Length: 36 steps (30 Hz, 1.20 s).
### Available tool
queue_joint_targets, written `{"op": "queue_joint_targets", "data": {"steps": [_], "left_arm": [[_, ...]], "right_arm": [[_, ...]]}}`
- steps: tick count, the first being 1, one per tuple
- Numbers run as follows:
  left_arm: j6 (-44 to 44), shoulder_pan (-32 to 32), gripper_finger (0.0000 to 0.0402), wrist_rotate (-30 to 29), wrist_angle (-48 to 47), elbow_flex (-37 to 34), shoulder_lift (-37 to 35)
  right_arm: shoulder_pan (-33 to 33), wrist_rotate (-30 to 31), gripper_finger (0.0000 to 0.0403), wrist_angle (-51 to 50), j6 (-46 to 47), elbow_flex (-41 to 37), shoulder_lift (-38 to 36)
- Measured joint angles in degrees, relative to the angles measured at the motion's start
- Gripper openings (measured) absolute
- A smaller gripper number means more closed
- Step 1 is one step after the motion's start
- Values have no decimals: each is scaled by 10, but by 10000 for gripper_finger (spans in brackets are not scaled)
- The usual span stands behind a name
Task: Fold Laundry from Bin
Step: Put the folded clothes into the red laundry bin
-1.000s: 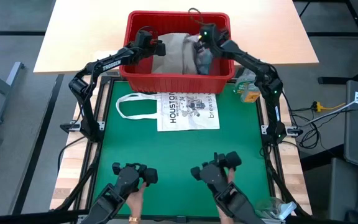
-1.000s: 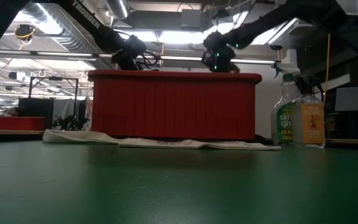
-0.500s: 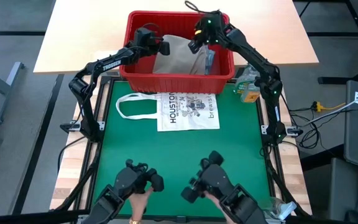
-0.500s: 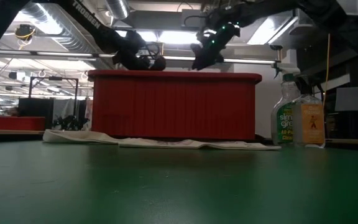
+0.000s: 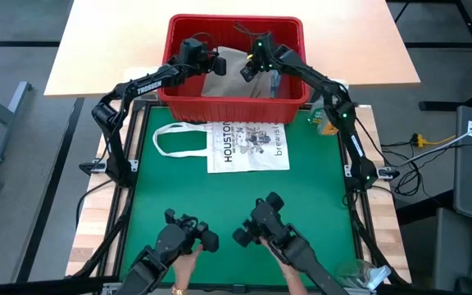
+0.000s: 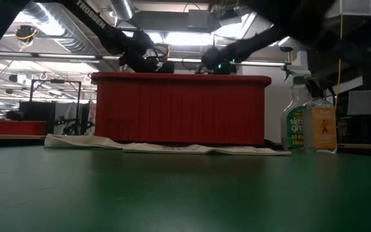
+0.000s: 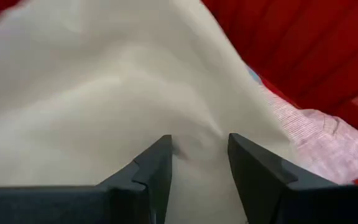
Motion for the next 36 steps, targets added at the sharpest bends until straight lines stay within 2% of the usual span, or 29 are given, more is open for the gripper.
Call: {"op": "queue_joint_targets", "data": {"steps": [4, 11, 18, 23, 29, 36], "left_arm": [[13, 0, 119, -13, 0, 0, 0], [13, 0, 119, -14, -1, 0, 0], [13, 0, 119, -14, -1, 0, 0], [13, 0, 119, -14, -1, 0, 0], [13, 0, 119, -14, -1, 0, 0], [13, 0, 119, -13, -1, 0, 0]], "right_arm": [[-11, 10, 158, 48, 11, 0, 39], [-24, 9, 158, 54, 24, 3, 82], [-24, 10, 158, 47, 25, 2, 70], [-25, 11, 158, 26, 24, 47, 45], [-20, -9, 158, 107, 25, 48, 17], [-5, -45, 158, 195, 70, 47, 46]]}}
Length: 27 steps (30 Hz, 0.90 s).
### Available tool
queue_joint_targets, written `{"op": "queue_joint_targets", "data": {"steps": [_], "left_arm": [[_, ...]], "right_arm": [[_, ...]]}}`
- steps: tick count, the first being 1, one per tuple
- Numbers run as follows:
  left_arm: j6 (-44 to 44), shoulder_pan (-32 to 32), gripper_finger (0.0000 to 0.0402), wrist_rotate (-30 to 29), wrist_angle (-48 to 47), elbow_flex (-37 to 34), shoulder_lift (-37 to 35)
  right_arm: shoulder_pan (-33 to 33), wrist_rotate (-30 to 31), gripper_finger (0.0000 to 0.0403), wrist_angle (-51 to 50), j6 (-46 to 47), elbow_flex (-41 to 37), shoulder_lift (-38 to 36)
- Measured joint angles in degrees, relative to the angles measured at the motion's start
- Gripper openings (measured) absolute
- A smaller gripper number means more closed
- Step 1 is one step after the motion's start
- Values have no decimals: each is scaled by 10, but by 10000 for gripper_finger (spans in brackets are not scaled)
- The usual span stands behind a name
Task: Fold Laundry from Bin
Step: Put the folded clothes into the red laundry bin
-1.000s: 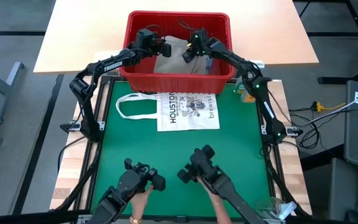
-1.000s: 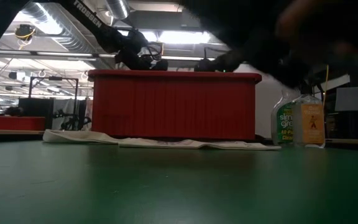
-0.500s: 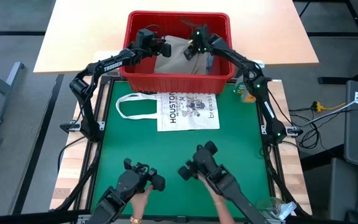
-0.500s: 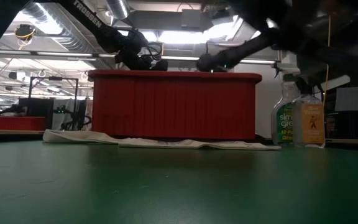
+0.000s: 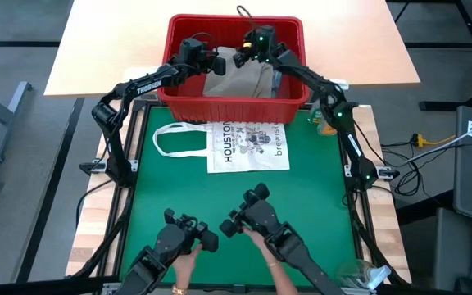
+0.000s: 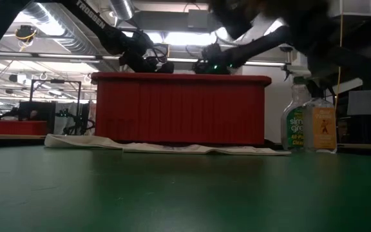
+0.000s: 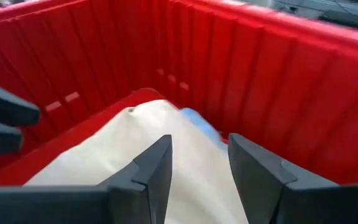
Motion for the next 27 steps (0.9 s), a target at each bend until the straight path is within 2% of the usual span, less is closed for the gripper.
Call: {"op": "queue_joint_targets", "data": {"steps": [7, 17, 23, 27], "left_arm": [[0, -1, 119, 0, 0, 0, 0], [0, -1, 119, 0, 0, 0, 0], [-1, -2, 119, 0, -5, 0, 0], [-2, -2, 119, 4, -20, 0, 0]], "right_arm": [[23, -6, 158, 92, 2, 0, 57], [26, -6, 158, 110, 2, 1, 123], [26, -6, 158, 111, 0, 6, 117], [26, -7, 158, 78, 0, 5, 80]]}}
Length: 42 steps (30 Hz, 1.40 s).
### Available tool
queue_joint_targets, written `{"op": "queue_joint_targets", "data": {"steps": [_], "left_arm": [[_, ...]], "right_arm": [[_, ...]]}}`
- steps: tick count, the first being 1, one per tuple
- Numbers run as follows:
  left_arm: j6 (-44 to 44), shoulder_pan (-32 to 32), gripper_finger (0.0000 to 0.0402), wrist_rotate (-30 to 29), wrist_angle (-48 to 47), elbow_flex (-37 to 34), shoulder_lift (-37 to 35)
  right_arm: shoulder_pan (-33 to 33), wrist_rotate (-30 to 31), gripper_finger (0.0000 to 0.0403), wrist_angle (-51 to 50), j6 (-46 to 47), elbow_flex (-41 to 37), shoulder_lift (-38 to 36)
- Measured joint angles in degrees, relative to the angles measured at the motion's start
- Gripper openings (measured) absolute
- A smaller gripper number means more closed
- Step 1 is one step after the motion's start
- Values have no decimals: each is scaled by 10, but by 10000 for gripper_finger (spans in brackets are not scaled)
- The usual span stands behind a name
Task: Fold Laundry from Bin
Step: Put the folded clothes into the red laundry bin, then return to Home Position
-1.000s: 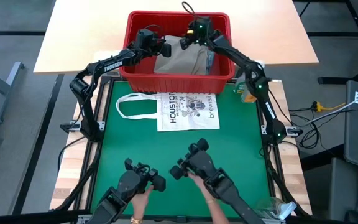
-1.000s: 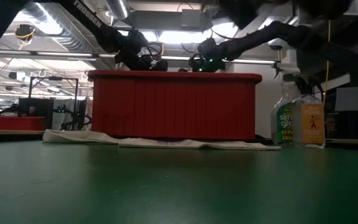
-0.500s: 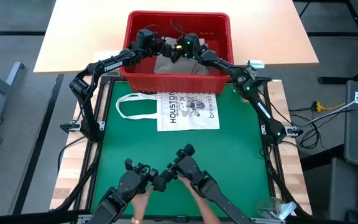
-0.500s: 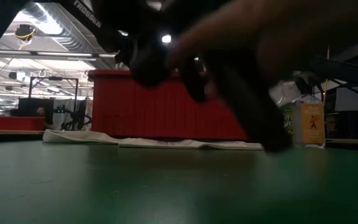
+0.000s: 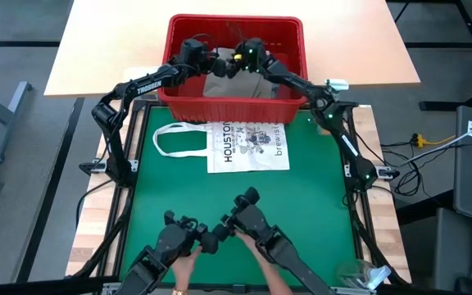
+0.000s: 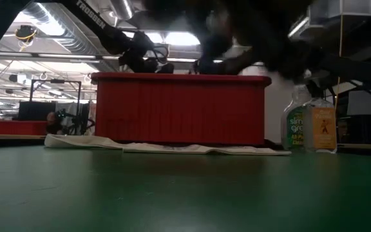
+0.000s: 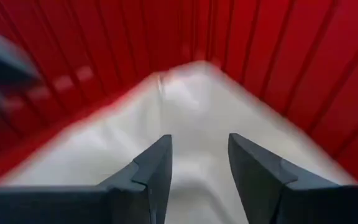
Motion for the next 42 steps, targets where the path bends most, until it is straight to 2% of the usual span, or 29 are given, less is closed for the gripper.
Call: {"op": "queue_joint_targets", "data": {"steps": [4, 8, 16, 25, 31, 38, 42], "left_arm": [[-23, 0, 119, 0, -21, 0, 0], [-28, 0, 119, 2, -32, 0, 0], [-29, -4, 119, 18, -43, 0, 0], [-29, -26, 119, 105, -57, 0, 0], [-30, -37, 119, 125, -59, 0, -8], [-28, -33, 119, 124, -62, 0, -70], [-24, -31, 119, 151, -100, 0, -129]], "right_arm": [[0, 0, 158, -61, -1, 3, -64], [0, 1, 158, -172, -5, 2, -112], [-3, 13, 158, -293, -7, 2, -133], [-18, 88, 158, -322, -7, 1, -62], [-30, 87, 158, -353, -7, 4, -49], [-35, 82, 158, -368, -38, 1, -123], [-34, 81, 158, -386, -50, 2, -185]]}}
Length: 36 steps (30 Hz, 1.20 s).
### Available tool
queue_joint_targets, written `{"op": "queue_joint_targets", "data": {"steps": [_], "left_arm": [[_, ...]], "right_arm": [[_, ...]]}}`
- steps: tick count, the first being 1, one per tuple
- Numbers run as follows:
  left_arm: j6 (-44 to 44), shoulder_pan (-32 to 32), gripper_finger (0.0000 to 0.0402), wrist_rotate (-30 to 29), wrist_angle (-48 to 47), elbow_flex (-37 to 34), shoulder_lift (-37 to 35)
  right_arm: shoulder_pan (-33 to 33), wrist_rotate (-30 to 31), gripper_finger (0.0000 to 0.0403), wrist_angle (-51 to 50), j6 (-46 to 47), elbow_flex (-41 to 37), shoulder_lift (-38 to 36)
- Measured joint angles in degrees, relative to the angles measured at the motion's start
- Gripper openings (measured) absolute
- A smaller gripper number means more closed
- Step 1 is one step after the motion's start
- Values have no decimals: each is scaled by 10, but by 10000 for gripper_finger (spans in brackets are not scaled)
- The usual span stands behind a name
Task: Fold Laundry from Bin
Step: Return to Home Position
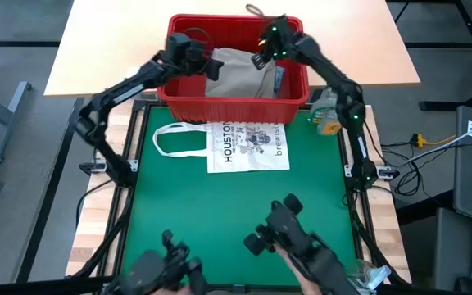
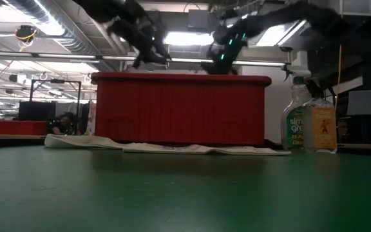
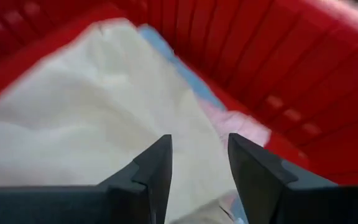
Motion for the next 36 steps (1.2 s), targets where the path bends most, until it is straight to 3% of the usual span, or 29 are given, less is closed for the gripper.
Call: {"op": "queue_joint_targets", "data": {"steps": [8, 16, 22, 26, 31, 36], "left_arm": [[146, -33, 95, 0, -138, 0, -159], [176, -111, 9, -12, -220, 0, -325], [191, -186, 13, -16, -305, 0, -433], [192, -245, 15, -8, -337, -7, -482], [204, -305, 15, 3, -319, -78, -543], [192, -344, 15, 7, -256, -202, -617]], "right_arm": [[19, -10, 138, -56, -10, 0, -145], [72, -20, 10, -114, -48, 1, -292], [132, -27, 35, -172, -48, 1, -385], [168, -43, 30, -267, -47, 1, -434], [211, -50, 14, -375, -16, 0, -469], [252, -50, 5, -436, 22, -26, -515]]}}
